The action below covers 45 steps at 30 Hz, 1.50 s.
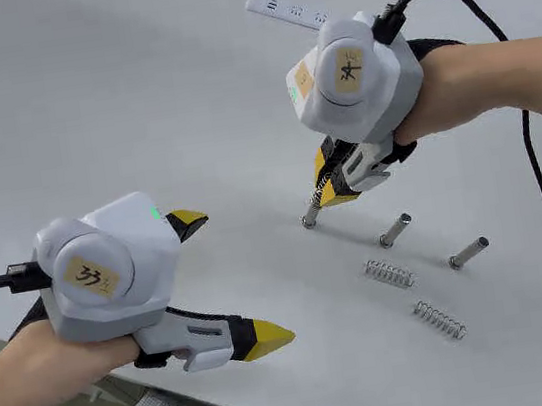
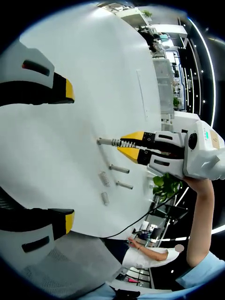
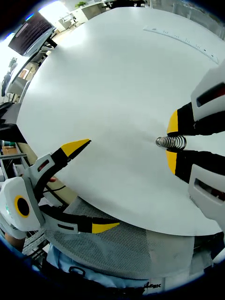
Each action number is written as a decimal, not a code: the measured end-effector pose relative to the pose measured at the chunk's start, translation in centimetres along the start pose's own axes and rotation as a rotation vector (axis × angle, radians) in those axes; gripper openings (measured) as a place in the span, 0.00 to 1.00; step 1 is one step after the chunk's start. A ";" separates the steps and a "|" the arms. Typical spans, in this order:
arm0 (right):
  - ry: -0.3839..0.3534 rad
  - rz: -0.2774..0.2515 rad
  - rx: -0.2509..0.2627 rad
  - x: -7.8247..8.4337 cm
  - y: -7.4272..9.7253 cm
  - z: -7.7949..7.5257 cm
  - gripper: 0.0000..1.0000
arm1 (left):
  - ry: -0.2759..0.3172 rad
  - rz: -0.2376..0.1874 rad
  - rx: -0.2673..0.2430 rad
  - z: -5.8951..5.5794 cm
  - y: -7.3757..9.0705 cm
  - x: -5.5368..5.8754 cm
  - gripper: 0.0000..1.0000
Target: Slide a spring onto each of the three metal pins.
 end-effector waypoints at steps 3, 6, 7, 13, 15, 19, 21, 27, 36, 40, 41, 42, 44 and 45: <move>0.000 0.010 -0.002 -0.1 -0.3 -0.2 0.07 | 0.007 0.000 -0.003 0.0 0.1 0.1 0.91; 0.003 0.019 -0.007 -0.3 -0.7 -0.3 0.07 | 0.013 0.000 -0.005 0.0 0.1 0.1 0.91; 0.004 0.022 -0.007 -0.4 -0.7 -0.3 0.07 | 0.013 0.000 -0.007 0.1 0.2 0.1 0.91; 0.004 0.036 -0.013 -0.4 -1.5 -0.5 0.07 | 0.023 0.000 -0.015 0.3 0.4 0.3 0.91; 0.000 0.038 -0.017 -0.4 -1.8 -0.7 0.07 | 0.027 0.000 -0.017 0.4 0.5 0.3 0.91; -0.009 0.040 -0.022 -0.3 -2.1 -0.5 0.07 | 0.032 -0.001 -0.020 0.6 0.6 0.4 0.91; -0.014 0.043 -0.022 -0.3 -2.2 -0.4 0.07 | 0.034 0.000 -0.023 0.7 0.7 0.5 0.91; -0.023 0.045 -0.024 0.0 -2.9 -0.5 0.07 | 0.040 0.000 -0.023 0.8 0.6 0.6 0.90; -0.025 0.040 -0.017 0.2 -3.2 -0.6 0.07 | 0.040 -0.003 -0.018 1.0 0.1 0.7 0.90; -0.021 0.044 -0.012 0.3 -3.4 -0.6 0.07 | 0.039 -0.004 -0.020 1.1 0.1 0.7 0.90; -0.019 0.044 -0.013 0.3 -3.4 -0.6 0.07 | 0.040 -0.004 -0.021 1.2 0.2 0.7 0.90; -0.017 0.044 -0.013 0.4 -3.5 -0.6 0.07 | 0.040 -0.004 -0.022 1.2 0.2 0.7 0.90; -0.014 0.045 -0.013 0.4 -3.7 -0.6 0.08 | 0.041 -0.003 -0.024 1.2 0.3 0.8 0.90; -0.017 0.046 -0.013 0.4 -3.7 -0.6 0.08 | 0.041 -0.002 -0.026 1.2 0.3 0.9 0.90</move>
Point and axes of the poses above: the centre of the closed fingertips' face, and the gripper's own axes: y roughly backward along the fingers, z roughly to its left, x roughly out of its underside, the point moved 9 cm from there along y, roughly backward along the fingers, and after that the axes turned 6 degrees about -y, right-handed, at the moved point
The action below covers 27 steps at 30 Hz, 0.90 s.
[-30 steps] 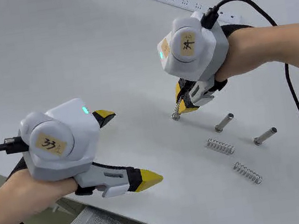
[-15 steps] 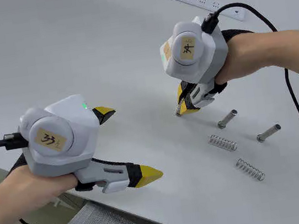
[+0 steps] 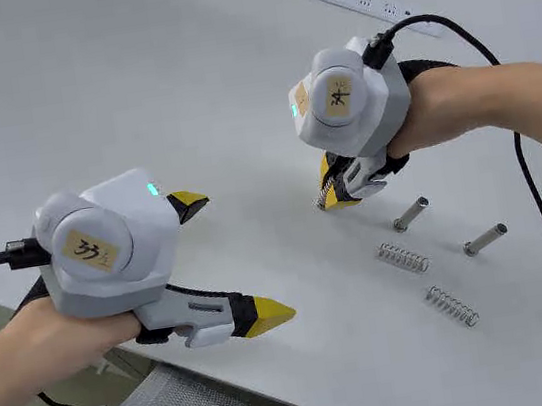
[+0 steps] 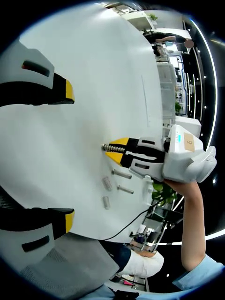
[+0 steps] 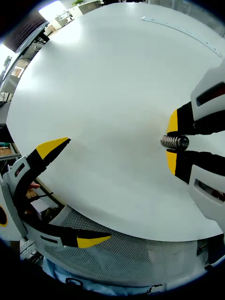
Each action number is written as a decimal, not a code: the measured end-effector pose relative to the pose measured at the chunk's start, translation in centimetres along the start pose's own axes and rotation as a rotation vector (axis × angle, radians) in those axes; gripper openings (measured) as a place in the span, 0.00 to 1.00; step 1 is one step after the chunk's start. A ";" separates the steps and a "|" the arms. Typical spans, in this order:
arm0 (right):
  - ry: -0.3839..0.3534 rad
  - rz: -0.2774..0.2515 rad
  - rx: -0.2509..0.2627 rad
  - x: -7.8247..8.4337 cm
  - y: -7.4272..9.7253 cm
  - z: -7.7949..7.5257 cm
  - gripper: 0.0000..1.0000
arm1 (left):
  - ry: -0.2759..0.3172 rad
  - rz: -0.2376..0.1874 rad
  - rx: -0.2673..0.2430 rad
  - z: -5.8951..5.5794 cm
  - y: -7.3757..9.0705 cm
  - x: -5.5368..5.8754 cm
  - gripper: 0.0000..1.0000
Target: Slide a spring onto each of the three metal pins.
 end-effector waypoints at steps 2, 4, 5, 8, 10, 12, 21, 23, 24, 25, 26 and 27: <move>0.001 0.000 0.000 0.0 -0.1 0.1 0.08 | 0.001 0.000 -0.001 0.0 0.1 0.0 0.90; -0.001 -0.001 -0.001 0.0 -0.2 0.0 0.11 | 0.001 0.000 -0.004 0.0 0.1 0.1 0.90; -0.006 -0.003 0.003 0.0 -0.2 0.2 0.13 | 0.002 0.000 -0.003 0.0 0.1 0.1 0.90; -0.017 -0.012 0.009 0.1 -0.1 0.1 0.20 | 0.001 0.000 -0.003 -0.2 0.1 0.1 0.90; -0.031 -0.029 0.009 0.1 0.1 0.3 0.25 | 0.000 0.000 -0.003 -0.2 0.1 0.0 0.90; -0.049 -0.041 0.010 0.2 0.2 0.5 0.33 | -0.001 0.000 -0.001 -0.2 0.1 -0.1 0.90; -0.083 -0.113 0.018 0.5 1.1 1.3 0.65 | -0.008 -0.002 0.002 -0.4 0.1 -0.6 0.90; -0.097 -0.127 0.019 0.9 1.1 1.2 0.71 | -0.012 -0.003 0.002 -0.4 0.2 -0.7 0.90; -0.099 -0.135 0.019 1.0 1.2 1.2 0.74 | -0.013 -0.003 0.001 -0.4 0.2 -0.8 0.90; -0.107 -0.149 0.026 1.0 1.3 1.3 0.76 | -0.015 -0.003 0.002 -0.4 0.2 -0.9 0.90; -0.115 -0.155 0.029 1.1 1.4 1.4 0.79 | -0.015 -0.004 0.002 -0.4 0.3 -0.9 0.90; -0.120 -0.162 0.029 1.2 1.6 1.4 0.82 | -0.014 -0.005 0.001 -0.4 0.3 -1.0 0.90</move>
Point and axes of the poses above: the centre of the closed fingertips' face, and the gripper's own axes: y roughly backward along the fingers, z roughly to its left, x roughly out of its underside, the point moved 9 cm from there along y, roughly backward along the fingers, and after that the axes turned 6 degrees about -y, right-handed, at the moved point
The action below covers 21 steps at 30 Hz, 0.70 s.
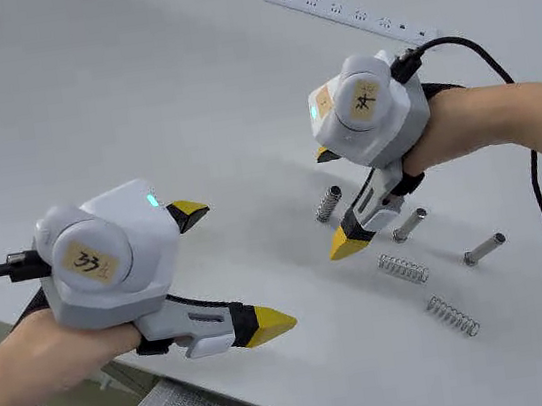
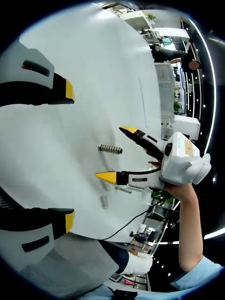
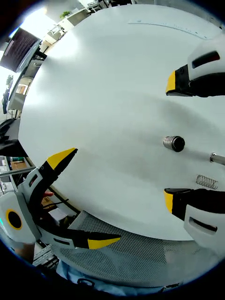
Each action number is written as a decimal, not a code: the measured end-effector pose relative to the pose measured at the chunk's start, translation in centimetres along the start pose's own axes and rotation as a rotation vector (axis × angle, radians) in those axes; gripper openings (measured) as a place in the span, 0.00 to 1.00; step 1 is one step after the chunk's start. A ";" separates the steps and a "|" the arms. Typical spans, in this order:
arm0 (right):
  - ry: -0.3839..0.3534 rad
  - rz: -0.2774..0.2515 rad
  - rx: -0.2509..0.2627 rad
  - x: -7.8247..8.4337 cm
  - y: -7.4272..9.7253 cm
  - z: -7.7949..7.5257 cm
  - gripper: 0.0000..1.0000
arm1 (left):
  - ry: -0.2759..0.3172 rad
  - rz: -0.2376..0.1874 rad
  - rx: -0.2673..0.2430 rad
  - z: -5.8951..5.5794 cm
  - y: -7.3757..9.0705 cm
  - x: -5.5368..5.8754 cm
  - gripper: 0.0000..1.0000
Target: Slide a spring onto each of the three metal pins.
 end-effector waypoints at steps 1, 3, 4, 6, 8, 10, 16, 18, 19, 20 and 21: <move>-0.005 -0.004 0.001 0.2 0.2 0.1 0.84 | -0.001 -0.001 0.000 0.0 0.0 -0.1 0.90; -0.021 -0.021 0.003 0.3 0.5 0.2 0.87 | -0.003 -0.002 -0.002 0.0 0.1 -0.2 0.90; -0.036 -0.039 0.010 0.5 0.5 -0.1 0.89 | -0.003 -0.002 -0.001 0.1 0.1 -0.3 0.90; -0.059 -0.065 0.010 0.8 0.7 -0.2 0.94 | -0.007 -0.001 0.000 0.1 0.2 -0.3 0.90; -0.072 -0.088 0.011 0.8 0.9 -0.1 0.97 | -0.009 -0.001 0.001 0.1 0.2 -0.4 0.90; -0.084 -0.096 0.011 1.1 1.2 0.2 0.99 | -0.010 -0.001 0.003 0.1 0.2 -0.6 0.90; -0.144 -0.154 0.028 1.8 2.0 0.8 0.99 | -0.025 -0.003 0.012 0.2 0.1 -1.2 0.90; -0.151 -0.183 0.033 2.0 2.3 1.0 0.99 | -0.028 -0.005 0.014 0.2 0.0 -1.4 0.90; -0.159 -0.188 0.035 2.2 2.5 1.1 0.99 | -0.030 -0.006 0.016 0.2 0.0 -1.4 0.90; -0.165 -0.200 0.038 2.3 2.6 1.2 0.99 | -0.032 -0.006 0.017 0.2 0.0 -1.5 0.90; -0.170 -0.218 0.046 2.5 2.8 1.3 0.99 | -0.034 -0.007 0.019 0.2 -0.1 -1.6 0.90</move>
Point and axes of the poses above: the centre of the closed fingertips' face, and the gripper's own axes: y roughly backward along the fingers, z roughly to its left, x roughly out of its underside, the point moved 9 cm from there along y, roughly backward along the fingers, and after that the axes turned 6 degrees about -y, right-handed, at the moved point
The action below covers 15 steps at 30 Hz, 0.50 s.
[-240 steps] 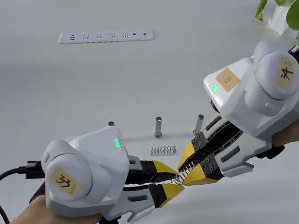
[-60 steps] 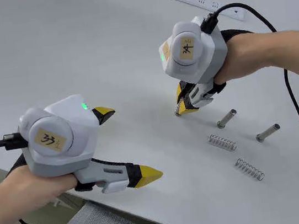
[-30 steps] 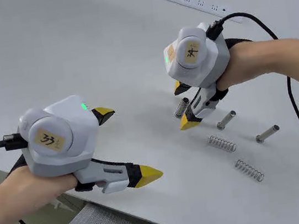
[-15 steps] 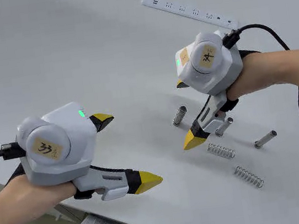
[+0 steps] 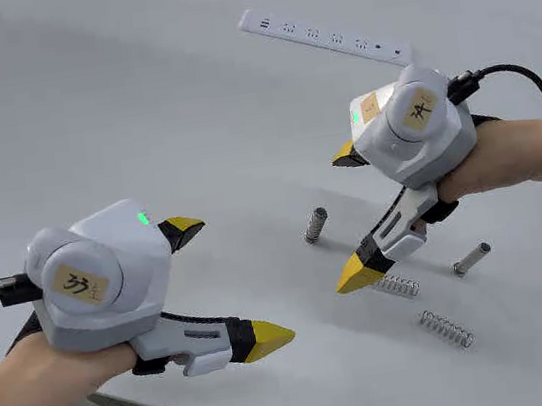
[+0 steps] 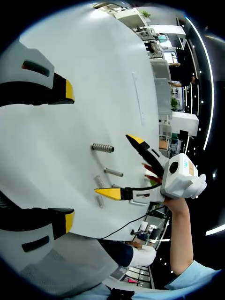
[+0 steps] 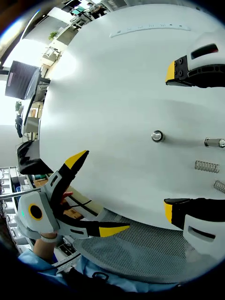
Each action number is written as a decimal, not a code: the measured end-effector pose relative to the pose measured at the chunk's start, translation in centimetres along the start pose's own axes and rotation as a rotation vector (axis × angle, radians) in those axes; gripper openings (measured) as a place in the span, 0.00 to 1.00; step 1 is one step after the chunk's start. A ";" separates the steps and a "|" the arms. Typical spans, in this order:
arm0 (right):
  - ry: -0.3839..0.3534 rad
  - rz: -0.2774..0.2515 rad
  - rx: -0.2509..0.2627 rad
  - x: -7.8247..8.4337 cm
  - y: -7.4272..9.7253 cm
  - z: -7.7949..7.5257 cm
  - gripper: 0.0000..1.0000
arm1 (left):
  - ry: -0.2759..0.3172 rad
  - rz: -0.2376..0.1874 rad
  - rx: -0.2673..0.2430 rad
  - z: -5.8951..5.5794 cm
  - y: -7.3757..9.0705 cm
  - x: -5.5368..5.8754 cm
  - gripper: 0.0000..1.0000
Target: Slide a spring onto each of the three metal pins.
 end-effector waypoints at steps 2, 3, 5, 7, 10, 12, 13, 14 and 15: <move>-0.020 -0.028 0.007 0.3 0.5 0.2 0.99 | -0.005 0.001 0.005 0.0 -0.1 -0.1 0.90; -0.026 -0.035 0.013 0.5 0.6 0.2 0.99 | -0.008 0.002 0.008 -0.1 -0.1 -0.2 0.90; -0.043 -0.054 0.021 0.9 1.0 0.4 0.99 | -0.010 0.003 0.014 -0.1 -0.3 -0.3 0.90; -0.061 -0.066 0.030 1.4 1.4 0.6 0.99 | -0.016 0.003 0.017 -0.1 -0.3 -0.5 0.90; -0.091 -0.079 0.043 2.3 1.9 1.0 0.99 | -0.024 0.001 0.024 0.0 -0.5 -0.8 0.90; -0.103 -0.095 0.055 2.8 2.3 1.2 0.99 | -0.030 0.000 0.029 0.0 -0.6 -1.1 0.90; -0.113 -0.099 0.061 3.1 2.6 1.3 0.99 | -0.031 0.000 0.032 0.0 -0.7 -1.2 0.90; -0.120 -0.104 0.065 3.3 2.7 1.4 0.99 | -0.032 0.000 0.034 0.0 -0.8 -1.3 0.90; -0.126 -0.119 0.071 3.6 3.1 1.5 0.99 | -0.035 0.000 0.039 0.0 -0.9 -1.5 0.90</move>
Point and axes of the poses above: the centre of the closed fingertips' face, and the gripper's own axes: y roughly backward along the fingers, z roughly to its left, x roughly out of its underside, the point moved 9 cm from there along y, roughly backward along the fingers, and after that the axes turned 6 degrees about -y, right-handed, at the moved point
